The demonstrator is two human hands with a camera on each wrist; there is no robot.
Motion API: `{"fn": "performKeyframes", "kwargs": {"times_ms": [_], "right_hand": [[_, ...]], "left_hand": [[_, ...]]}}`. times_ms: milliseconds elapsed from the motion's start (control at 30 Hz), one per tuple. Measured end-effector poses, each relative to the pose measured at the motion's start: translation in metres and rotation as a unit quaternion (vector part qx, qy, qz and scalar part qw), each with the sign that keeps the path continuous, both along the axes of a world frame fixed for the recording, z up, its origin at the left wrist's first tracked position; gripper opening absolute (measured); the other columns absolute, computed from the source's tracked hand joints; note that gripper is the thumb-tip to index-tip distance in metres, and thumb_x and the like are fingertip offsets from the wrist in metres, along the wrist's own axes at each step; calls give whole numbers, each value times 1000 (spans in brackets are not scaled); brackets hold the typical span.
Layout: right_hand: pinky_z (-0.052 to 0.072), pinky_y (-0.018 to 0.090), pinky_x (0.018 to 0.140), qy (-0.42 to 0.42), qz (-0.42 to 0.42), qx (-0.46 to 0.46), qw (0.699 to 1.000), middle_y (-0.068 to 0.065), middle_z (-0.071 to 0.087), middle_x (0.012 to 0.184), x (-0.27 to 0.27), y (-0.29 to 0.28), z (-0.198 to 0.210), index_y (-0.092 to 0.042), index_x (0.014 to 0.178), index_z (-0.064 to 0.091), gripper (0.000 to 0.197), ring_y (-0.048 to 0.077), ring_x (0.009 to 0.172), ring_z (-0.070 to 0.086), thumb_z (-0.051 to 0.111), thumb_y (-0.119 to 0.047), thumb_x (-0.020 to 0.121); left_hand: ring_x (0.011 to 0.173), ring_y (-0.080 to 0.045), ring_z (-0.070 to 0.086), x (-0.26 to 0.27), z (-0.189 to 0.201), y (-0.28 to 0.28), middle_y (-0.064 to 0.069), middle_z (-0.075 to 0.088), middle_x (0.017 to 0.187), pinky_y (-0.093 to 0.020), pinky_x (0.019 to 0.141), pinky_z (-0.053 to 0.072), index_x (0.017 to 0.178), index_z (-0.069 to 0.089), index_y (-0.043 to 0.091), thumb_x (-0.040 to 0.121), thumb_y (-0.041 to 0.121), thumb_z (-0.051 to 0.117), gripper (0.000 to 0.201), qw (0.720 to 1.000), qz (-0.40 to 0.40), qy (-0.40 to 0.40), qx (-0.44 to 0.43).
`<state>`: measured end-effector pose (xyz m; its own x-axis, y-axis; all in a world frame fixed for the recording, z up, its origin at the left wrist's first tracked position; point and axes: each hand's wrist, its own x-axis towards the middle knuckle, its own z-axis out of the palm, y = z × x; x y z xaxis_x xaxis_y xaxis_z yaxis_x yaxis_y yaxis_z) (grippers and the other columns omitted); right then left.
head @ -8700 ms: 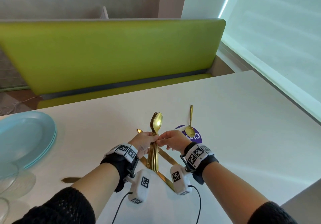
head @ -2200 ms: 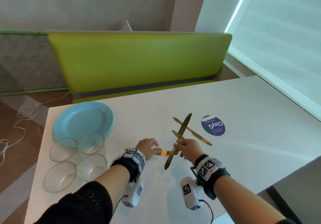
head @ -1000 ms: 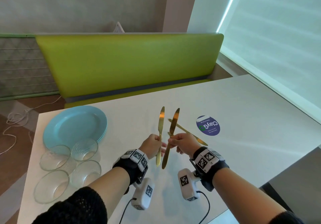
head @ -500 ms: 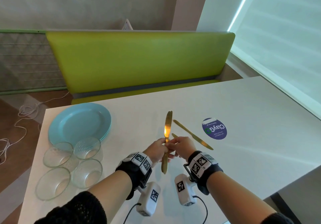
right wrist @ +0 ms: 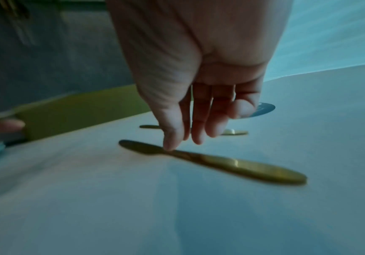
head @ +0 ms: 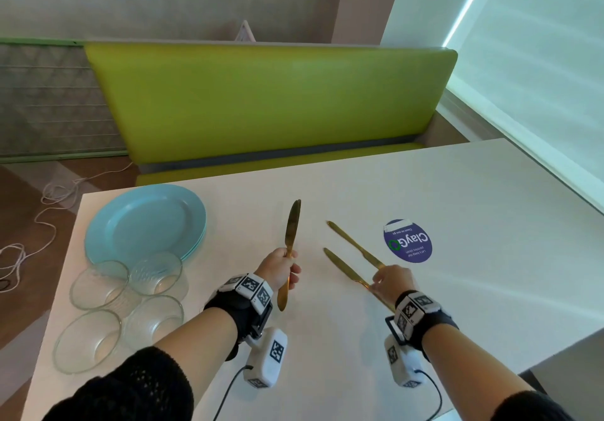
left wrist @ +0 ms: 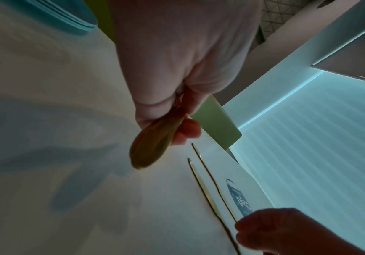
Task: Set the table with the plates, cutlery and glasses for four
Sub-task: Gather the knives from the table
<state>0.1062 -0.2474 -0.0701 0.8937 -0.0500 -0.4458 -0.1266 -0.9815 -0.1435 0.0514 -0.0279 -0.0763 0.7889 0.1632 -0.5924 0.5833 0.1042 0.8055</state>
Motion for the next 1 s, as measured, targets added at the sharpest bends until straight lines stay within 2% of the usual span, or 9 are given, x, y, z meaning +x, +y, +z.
{"fn": "performKeyframes", "kwargs": {"times_ms": [267,367,433,567,700,767,800,900,1000], "right_hand": [[56,30,81,1,-3,-61,998,6,69,106,-8,6,-22,-16,106,70,24,22,97,66,60,-24,86],[51,25,67,31,-52,-24,998,5,68,88,-4,5,-20,-8,88,68,20,21,81,63,65,-25,79],[46,23,62,49,-76,-3,996,1,58,73,-4,5,-20,-9,73,57,24,20,77,58,68,-29,78],[46,22,64,67,-104,20,992,5,59,85,-9,6,-21,-4,96,61,34,19,77,56,71,-30,76],[52,23,58,83,-67,46,993,2,64,78,-10,11,-18,-7,81,65,22,17,78,61,70,-27,75],[56,25,73,85,-46,81,992,3,70,87,-9,16,-14,-6,88,71,20,16,83,65,70,-23,77],[55,24,73,81,-40,110,990,2,69,85,-9,20,-12,-8,85,71,16,14,80,64,70,-22,79],[44,19,51,83,-79,259,959,-2,62,65,-9,37,-3,-14,70,66,13,9,54,51,72,-20,80],[39,19,46,97,-114,366,919,2,63,64,-9,57,8,-13,69,68,11,10,49,45,73,-16,79]], "left_hand": [[57,-18,50,4,-2,-6,-7,52,75,-28,56,44,102,47,9,97,7,30,18,1000,9,9,15],[59,-18,51,4,-2,-8,-7,53,75,-29,57,45,99,47,10,98,8,30,17,1000,0,12,16],[60,-18,52,3,-2,-9,-7,54,76,-29,58,46,95,47,12,98,8,30,17,1000,-3,13,16],[61,-19,54,3,-2,-12,-7,55,76,-28,60,47,96,47,11,99,9,31,16,1000,3,17,7],[63,-18,56,1,-2,-15,-6,57,78,-28,61,49,96,48,12,100,11,32,16,1000,7,21,8],[63,-19,58,2,-1,-17,-7,58,79,-29,61,50,100,48,10,100,12,33,15,1000,8,23,4],[63,-19,58,3,-1,-17,-7,58,79,-29,61,50,101,48,10,100,12,34,14,1000,7,24,2],[65,-20,59,5,1,-18,-7,58,79,-31,61,51,101,47,8,100,11,33,14,999,3,35,0],[68,-21,61,7,2,-19,-7,59,81,-34,67,54,102,47,8,100,11,34,14,999,-2,35,0]]}}
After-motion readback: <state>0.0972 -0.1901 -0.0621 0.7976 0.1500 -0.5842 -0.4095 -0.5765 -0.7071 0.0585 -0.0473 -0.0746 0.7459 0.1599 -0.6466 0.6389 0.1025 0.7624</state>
